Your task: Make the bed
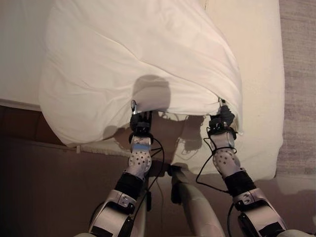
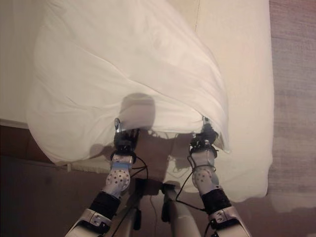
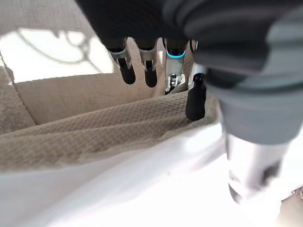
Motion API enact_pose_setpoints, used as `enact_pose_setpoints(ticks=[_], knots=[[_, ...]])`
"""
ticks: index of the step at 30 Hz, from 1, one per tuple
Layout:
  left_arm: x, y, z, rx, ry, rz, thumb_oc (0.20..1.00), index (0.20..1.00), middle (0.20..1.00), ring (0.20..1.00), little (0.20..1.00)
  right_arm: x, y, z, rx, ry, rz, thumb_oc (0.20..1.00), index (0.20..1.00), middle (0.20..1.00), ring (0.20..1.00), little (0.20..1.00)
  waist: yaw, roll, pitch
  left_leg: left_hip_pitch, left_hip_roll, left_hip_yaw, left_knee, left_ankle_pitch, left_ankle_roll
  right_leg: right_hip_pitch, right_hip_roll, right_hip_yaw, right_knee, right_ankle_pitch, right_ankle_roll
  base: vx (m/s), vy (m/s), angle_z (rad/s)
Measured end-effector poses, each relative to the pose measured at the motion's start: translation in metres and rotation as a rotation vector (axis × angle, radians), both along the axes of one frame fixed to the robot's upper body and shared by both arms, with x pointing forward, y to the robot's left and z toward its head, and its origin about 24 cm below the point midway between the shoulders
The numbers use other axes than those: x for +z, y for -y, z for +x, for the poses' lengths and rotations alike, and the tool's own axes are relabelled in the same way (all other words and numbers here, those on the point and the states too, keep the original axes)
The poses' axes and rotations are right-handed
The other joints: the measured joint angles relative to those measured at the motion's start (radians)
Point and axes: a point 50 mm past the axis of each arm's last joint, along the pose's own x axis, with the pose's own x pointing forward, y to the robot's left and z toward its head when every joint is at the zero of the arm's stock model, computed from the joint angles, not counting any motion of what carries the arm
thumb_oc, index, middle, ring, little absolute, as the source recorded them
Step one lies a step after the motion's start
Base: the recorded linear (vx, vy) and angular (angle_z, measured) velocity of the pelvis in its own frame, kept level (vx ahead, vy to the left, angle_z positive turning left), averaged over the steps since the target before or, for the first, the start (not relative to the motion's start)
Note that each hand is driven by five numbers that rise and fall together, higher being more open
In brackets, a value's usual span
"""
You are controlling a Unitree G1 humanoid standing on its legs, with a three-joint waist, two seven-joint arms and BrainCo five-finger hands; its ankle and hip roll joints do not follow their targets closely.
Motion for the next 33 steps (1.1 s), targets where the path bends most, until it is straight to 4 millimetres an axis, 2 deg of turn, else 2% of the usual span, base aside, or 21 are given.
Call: enact_pose_setpoints(ticks=[6,12,20,22,25,27,29,32,33], knots=[[-0.014,-0.016,-0.001,0.012,-0.009,0.210,0.200,0.200,0.200,0.200,0.200,-0.013,-0.002,-0.005,0.032,0.000,-0.006,0.200,0.200,0.200,0.200,0.200,-0.001,0.000,-0.001,0.034,0.001,0.001,0.002,-0.006,-0.001,0.034,0.001,0.002,-0.002,-0.005,0.004,0.00,0.000,0.00],[-0.012,-0.032,0.001,0.018,0.023,0.353,0.200,0.200,0.200,0.200,0.200,-0.024,-0.008,-0.010,0.078,0.004,-0.011,0.200,0.200,0.200,0.200,0.200,0.000,-0.010,-0.007,0.033,0.001,0.003,0.004,-0.007,0.000,0.033,0.002,0.004,-0.001,-0.008,0.009,0.00,0.000,0.00],[-0.012,-0.037,0.001,0.027,0.040,0.376,0.200,0.200,0.200,0.200,0.200,-0.029,-0.010,-0.013,0.110,0.017,-0.021,0.200,0.200,0.200,0.200,0.200,-0.001,-0.010,-0.007,0.029,0.001,0.005,0.022,-0.021,0.000,0.032,0.003,0.016,0.008,-0.012,0.005,0.00,0.000,0.00],[-0.013,-0.040,0.001,0.036,0.037,0.373,0.200,0.200,0.200,0.200,0.200,-0.034,-0.012,-0.015,0.131,0.004,-0.025,0.200,0.200,0.200,0.200,0.200,-0.001,-0.010,-0.007,0.032,0.000,0.006,0.046,-0.034,-0.001,0.032,0.002,0.025,0.039,-0.030,-0.008,0.00,0.000,0.00],[-0.019,-0.046,-0.002,0.051,0.024,0.364,0.200,0.200,0.200,0.200,0.200,-0.040,-0.016,-0.018,0.166,-0.010,-0.027,0.200,0.200,0.200,0.200,0.200,0.001,-0.009,-0.007,0.034,0.001,0.002,0.085,-0.055,-0.002,0.025,0.000,0.031,0.102,-0.070,-0.008,0.03,-0.056,0.05],[-0.025,-0.045,-0.006,0.045,0.017,0.354,0.200,0.200,0.200,0.200,0.200,-0.051,-0.015,-0.025,0.176,-0.034,-0.027,0.200,0.200,0.200,0.200,0.200,-0.004,-0.008,-0.008,0.036,-0.001,-0.029,0.114,-0.071,-0.020,0.025,-0.008,0.020,0.161,-0.110,-0.018,0.01,-0.057,0.42],[-0.028,-0.044,-0.008,0.036,0.018,0.349,0.200,0.200,0.200,0.200,0.200,-0.058,-0.014,-0.029,0.174,-0.058,-0.025,0.200,0.200,0.200,0.200,0.200,0.000,-0.009,-0.008,0.032,-0.004,-0.056,0.138,-0.078,-0.023,0.025,-0.011,0.012,0.205,-0.137,-0.039,0.01,-0.020,0.56],[-0.042,-0.051,-0.016,0.051,-0.012,0.338,0.200,0.200,0.200,0.200,0.200,-0.066,-0.019,-0.032,0.204,-0.096,-0.021,0.200,0.200,0.200,0.200,0.200,0.007,-0.010,-0.009,0.041,0.005,-0.057,0.229,-0.130,-0.030,0.053,-0.026,-0.002,0.271,-0.177,-0.086,0.00,0.107,0.28],[-0.043,-0.052,-0.017,0.054,-0.017,0.336,0.200,0.200,0.200,0.200,0.200,-0.068,-0.020,-0.032,0.207,-0.104,-0.018,0.200,0.200,0.200,0.200,0.200,0.009,-0.015,-0.007,0.040,0.007,-0.061,0.278,-0.157,-0.042,0.069,-0.032,-0.009,0.258,-0.163,-0.116,-0.01,0.297,0.21]])
